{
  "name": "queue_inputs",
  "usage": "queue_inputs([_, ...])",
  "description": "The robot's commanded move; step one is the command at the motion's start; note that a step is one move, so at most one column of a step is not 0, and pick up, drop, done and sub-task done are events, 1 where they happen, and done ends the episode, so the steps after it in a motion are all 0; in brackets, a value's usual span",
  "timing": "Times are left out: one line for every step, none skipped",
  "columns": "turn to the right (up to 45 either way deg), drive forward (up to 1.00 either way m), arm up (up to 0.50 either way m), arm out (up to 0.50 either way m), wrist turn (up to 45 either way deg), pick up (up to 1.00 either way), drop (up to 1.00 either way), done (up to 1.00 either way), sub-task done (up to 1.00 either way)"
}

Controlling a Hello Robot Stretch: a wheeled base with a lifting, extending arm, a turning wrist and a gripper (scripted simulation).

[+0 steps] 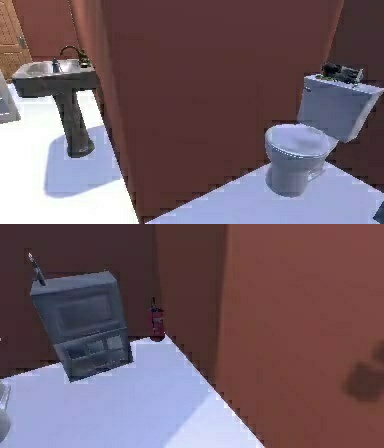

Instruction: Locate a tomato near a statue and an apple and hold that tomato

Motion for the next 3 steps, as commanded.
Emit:
queue_inputs([-45.0, 0.0, 0.0, 0.0, 0.0, 0.0, 0.0, 0.0, 0.0])
queue_inputs([-15.0, 0.0, 0.0, 0.0, 0.0, 0.0, 0.0, 0.0, 0.0])
queue_inputs([0.0, 1.0, 0.0, 0.0, 0.0, 0.0, 0.0, 0.0, 0.0])
